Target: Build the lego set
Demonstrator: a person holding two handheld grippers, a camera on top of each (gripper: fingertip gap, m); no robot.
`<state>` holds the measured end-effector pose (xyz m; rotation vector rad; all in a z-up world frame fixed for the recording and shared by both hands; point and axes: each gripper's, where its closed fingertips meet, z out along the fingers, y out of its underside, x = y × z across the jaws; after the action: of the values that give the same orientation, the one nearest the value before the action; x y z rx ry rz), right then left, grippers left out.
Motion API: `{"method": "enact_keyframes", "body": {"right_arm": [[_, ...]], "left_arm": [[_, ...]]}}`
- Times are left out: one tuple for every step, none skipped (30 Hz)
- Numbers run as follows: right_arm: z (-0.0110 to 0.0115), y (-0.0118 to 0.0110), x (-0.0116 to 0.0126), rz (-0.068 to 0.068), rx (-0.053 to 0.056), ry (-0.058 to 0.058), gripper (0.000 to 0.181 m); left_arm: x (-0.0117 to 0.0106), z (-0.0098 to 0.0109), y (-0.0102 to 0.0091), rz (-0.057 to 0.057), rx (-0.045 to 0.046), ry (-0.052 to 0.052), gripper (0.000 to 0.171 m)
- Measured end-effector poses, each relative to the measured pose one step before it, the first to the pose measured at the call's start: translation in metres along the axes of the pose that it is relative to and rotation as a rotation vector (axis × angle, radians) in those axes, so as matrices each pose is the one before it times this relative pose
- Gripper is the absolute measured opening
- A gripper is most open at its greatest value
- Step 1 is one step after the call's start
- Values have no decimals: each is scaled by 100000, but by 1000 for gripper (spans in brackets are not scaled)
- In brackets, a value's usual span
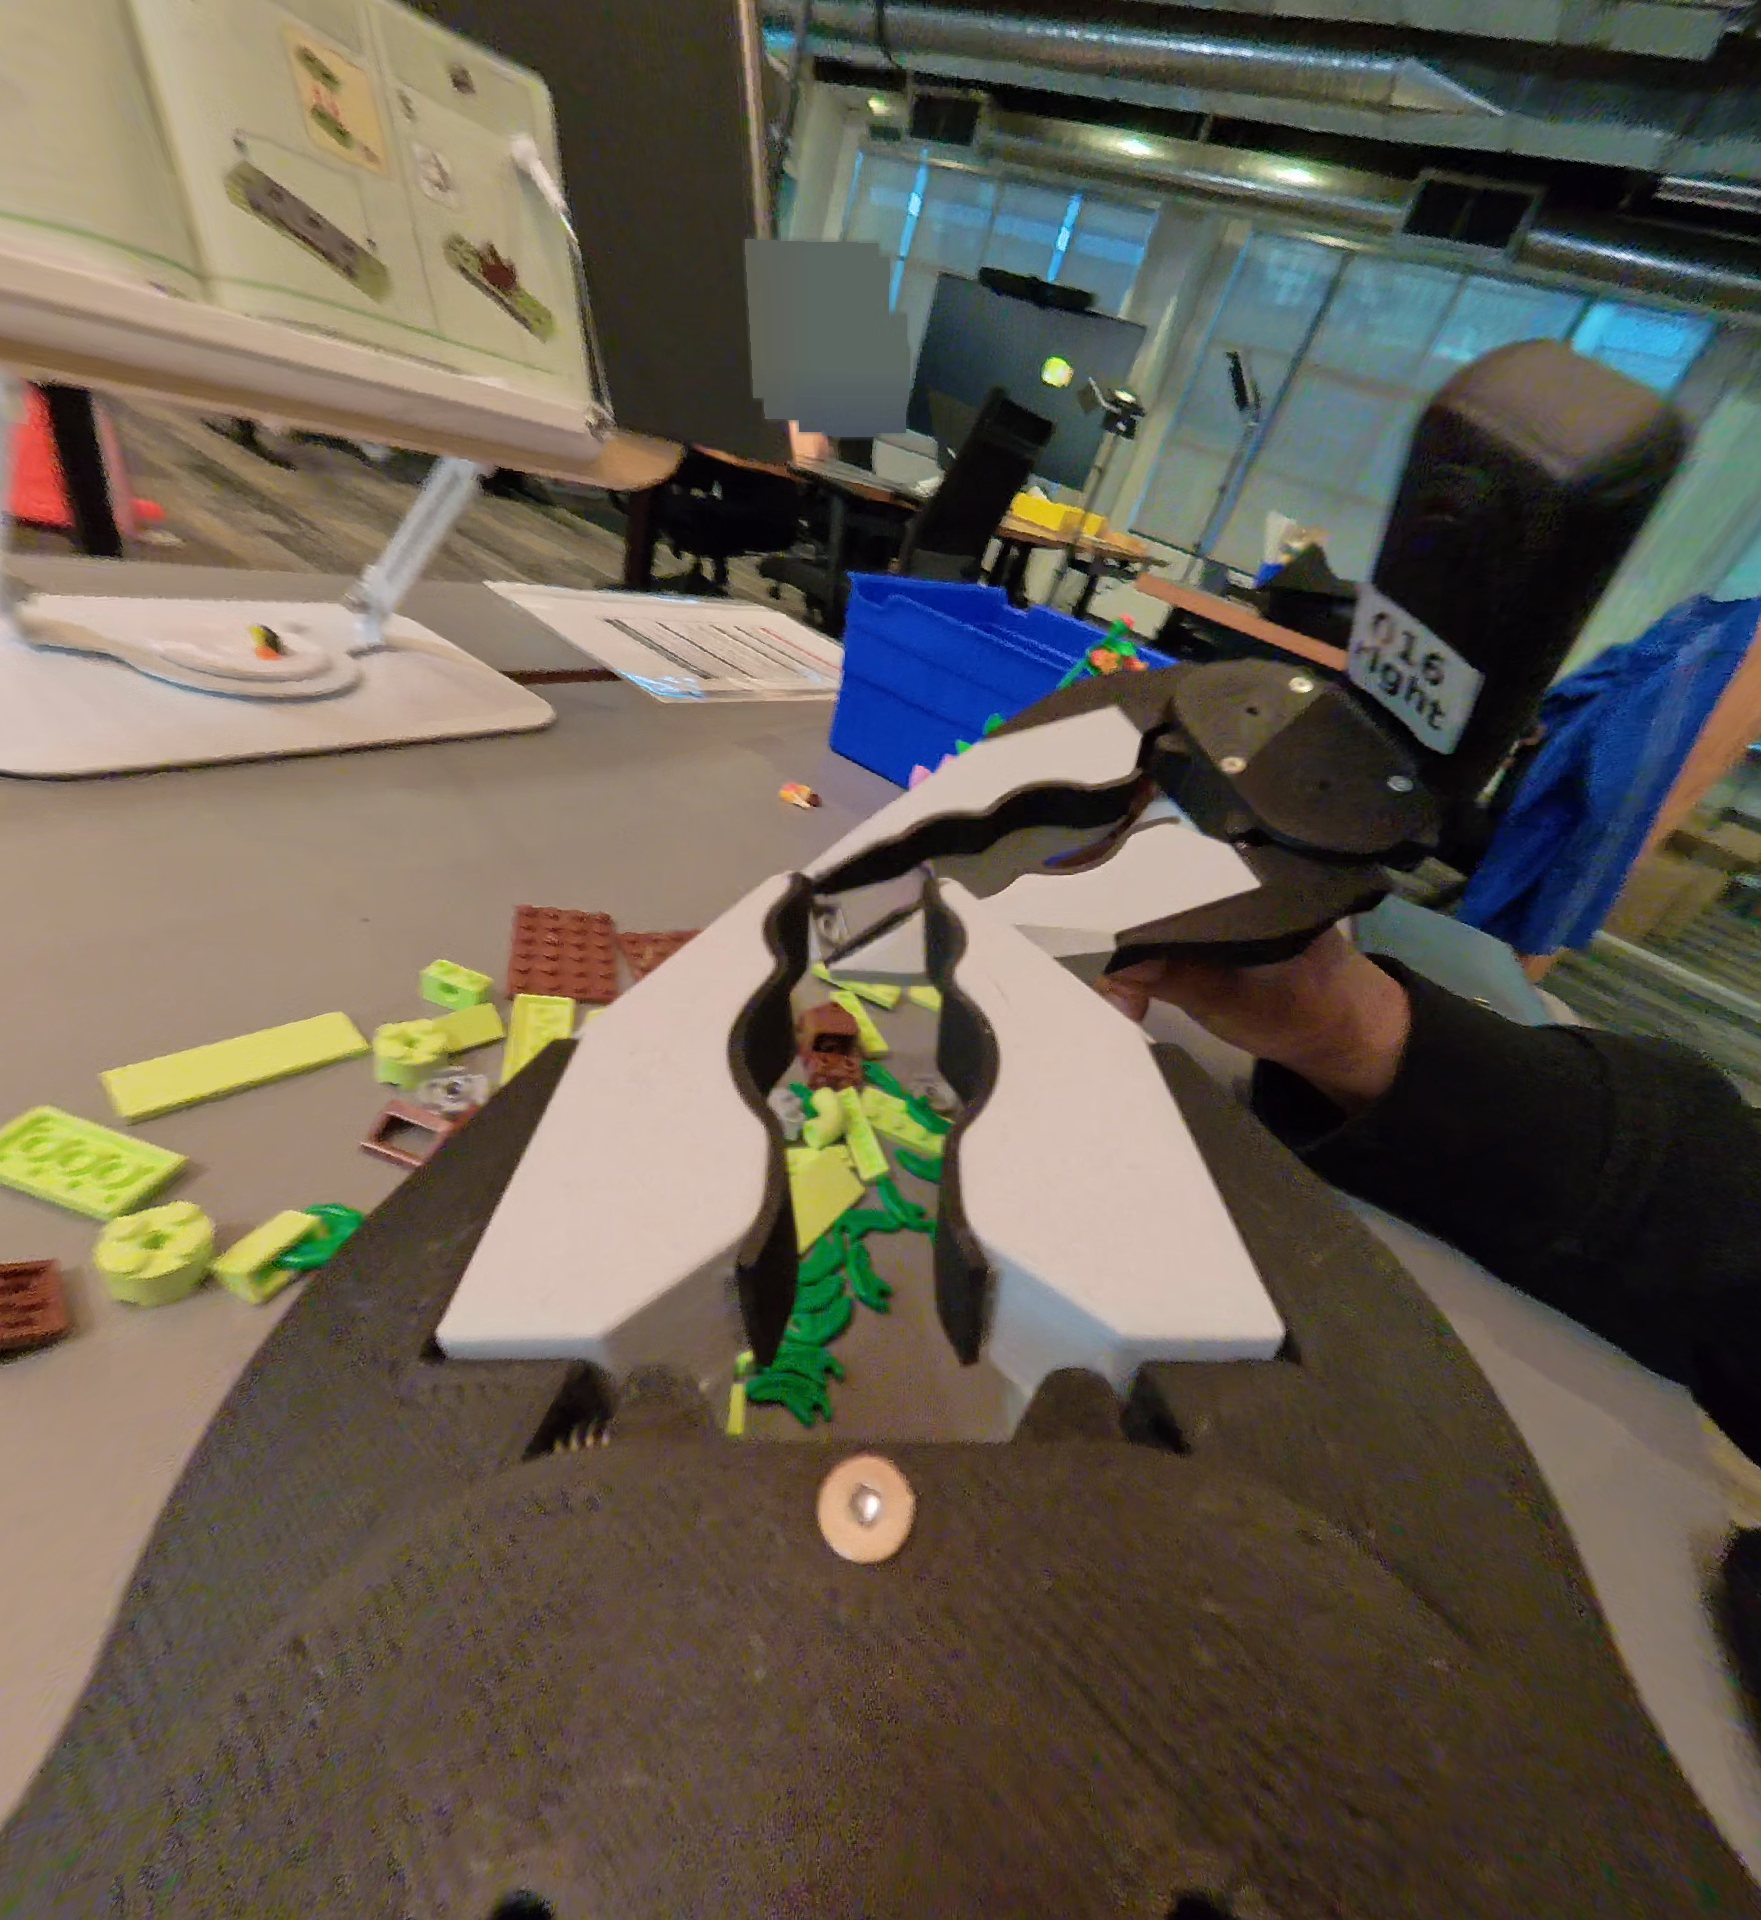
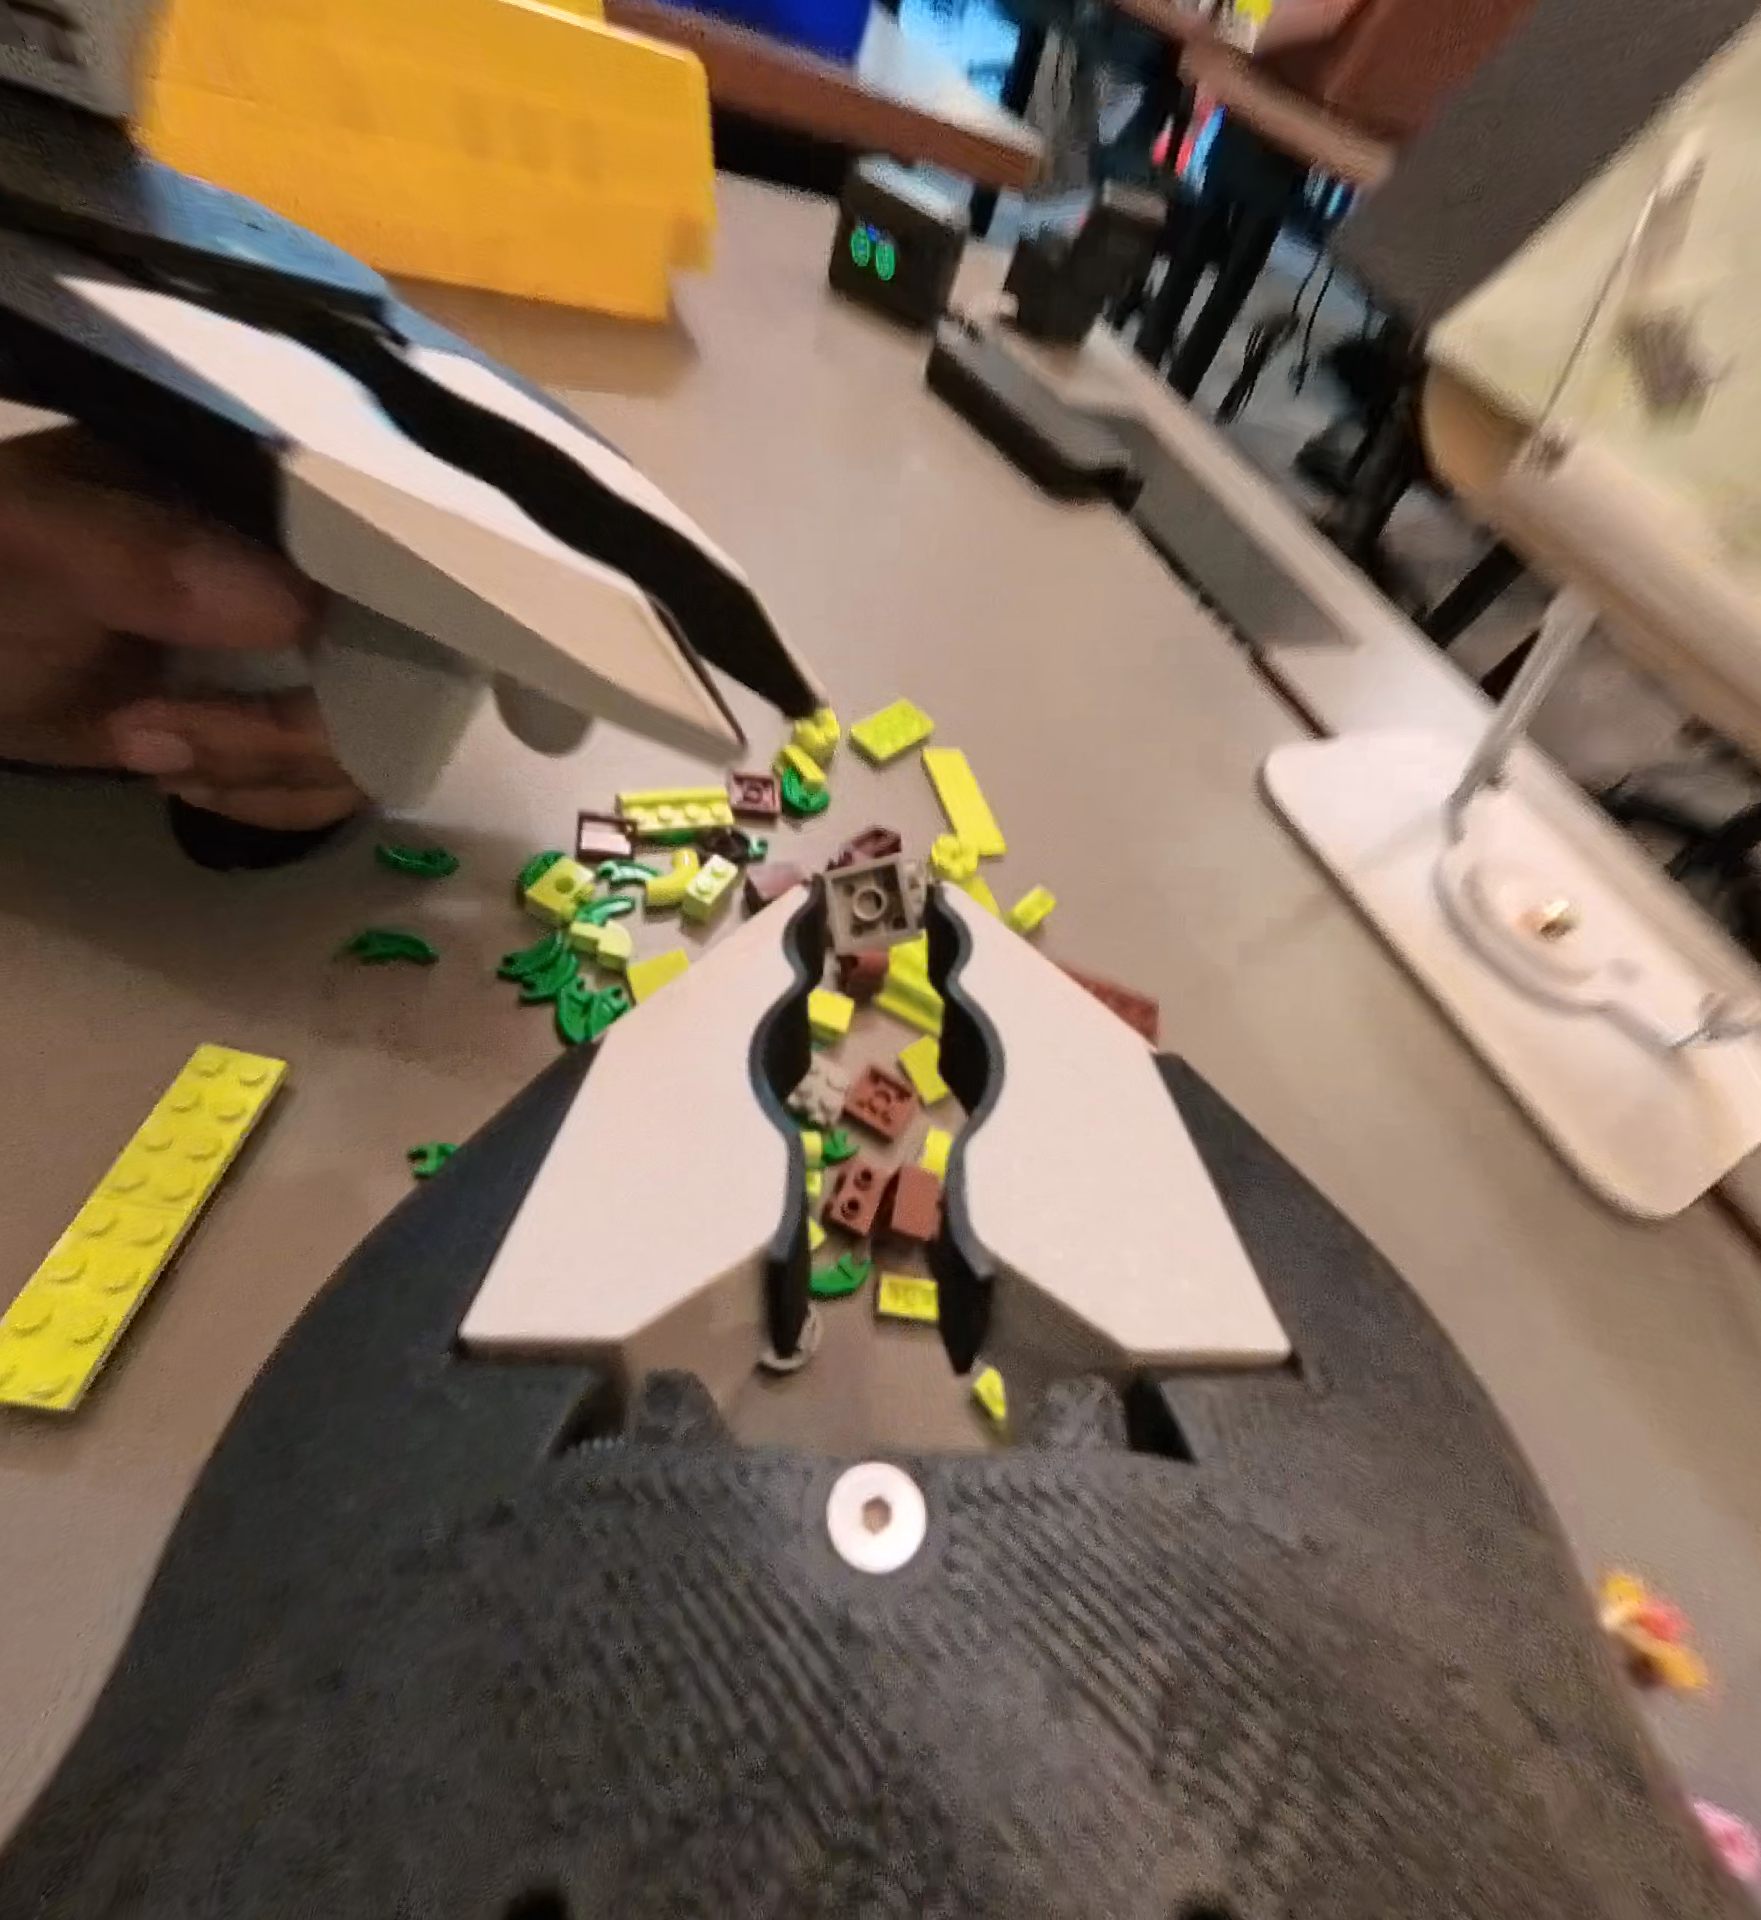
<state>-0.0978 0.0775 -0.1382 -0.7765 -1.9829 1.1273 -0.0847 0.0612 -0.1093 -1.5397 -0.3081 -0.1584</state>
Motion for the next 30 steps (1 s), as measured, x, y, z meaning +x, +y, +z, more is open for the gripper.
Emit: {"method": "enact_keyframes", "body": {"right_arm": [[-239,-719,-296,-6154,2648,2026,16],[-173,-566,-145,-5441,1686,2700,16],[-122,-444,-114,-4711,907,2388,16],[-104,-377,-163,-4215,574,1510,16],[-95,-331,-64,-3723,495,1807,16],[-117,-288,38,-3317,607,1988,17],[-140,-276,62,-2686,991,1734,16],[-154,-242,55,-1823,1111,1059,16],[-129,-184,-12,-735,1143,61,16],[-106,-142,-53,490,1114,-647,17],[-74,-78,-62,1609,987,-1065,16],[-39,-1,-121,2450,823,-1653,16],[-36,-12,-166,2608,1033,-1922,16],[-54,-38,-68,2228,1058,-1340,16],[-78,-97,0,1620,1091,-809,16],[-115,-187,12,1311,1372,-750,16],[-119,-238,-43,1471,1617,-1014,17],[-106,-214,-57,1555,1538,-1059,16],[-72,-134,-48,1359,1135,-867,16],[-40,-57,-23,939,758,-475,16],[-28,-56,-27,480,641,-406,16],[-34,-133,-90,311,886,-603,16],[-38,-189,-90,211,1062,-486,16],[-25,-161,-26,-30,714,65,16],[1,-74,11,-306,291,298,16],[10,-20,6,-291,120,280,16],[3,-44,14,78,418,151,16],[-13,-114,18,782,974,-138,16],[-37,-204,-5,1595,1566,-560,16],[-56,-241,-14,2413,2040,-891,16]], "left_arm": [[145,236,326,-1837,-2219,1362,27],[13,155,204,-1109,-1472,363,32],[-6,36,45,-814,-311,354,35],[30,-65,-62,-1035,657,664,35],[92,-99,-104,-1617,997,1475,35],[201,-93,-78,-2532,988,2557,32],[251,-24,7,-3399,417,3266,31],[225,1,31,-3926,305,3301,31],[224,9,16,-3935,531,3277,32],[135,6,-11,-3671,664,2673,33],[84,11,-6,-3138,658,2093,33],[92,16,-15,-2717,615,2027,33],[93,0,-15,-2307,527,1887,34],[106,-24,-25,-1867,523,1719,34],[91,-19,-18,-1415,334,1417,33],[83,-8,-3,-873,139,1051,32],[103,6,4,-646,32,929,29],[229,12,29,-1021,-92,1722,26],[334,14,-16,-1976,-40,2549,23],[251,25,6,-2206,-94,2183,18],[117,3,-14,-1673,277,1329,15],[-27,-32,-55,-1190,544,319,11],[-5,-67,-94,-760,638,449,6],[60,-82,-124,-709,684,848,4],[32,-30,-85,-739,457,515,4],[-7,-19,-34,-460,248,271,3],[-8,-37,-72,-152,404,133,3],[39,-51,-147,272,860,90,3],[107,-91,-208,877,1157,189,2],[158,-103,-230,1396,1169,245,2]]}}
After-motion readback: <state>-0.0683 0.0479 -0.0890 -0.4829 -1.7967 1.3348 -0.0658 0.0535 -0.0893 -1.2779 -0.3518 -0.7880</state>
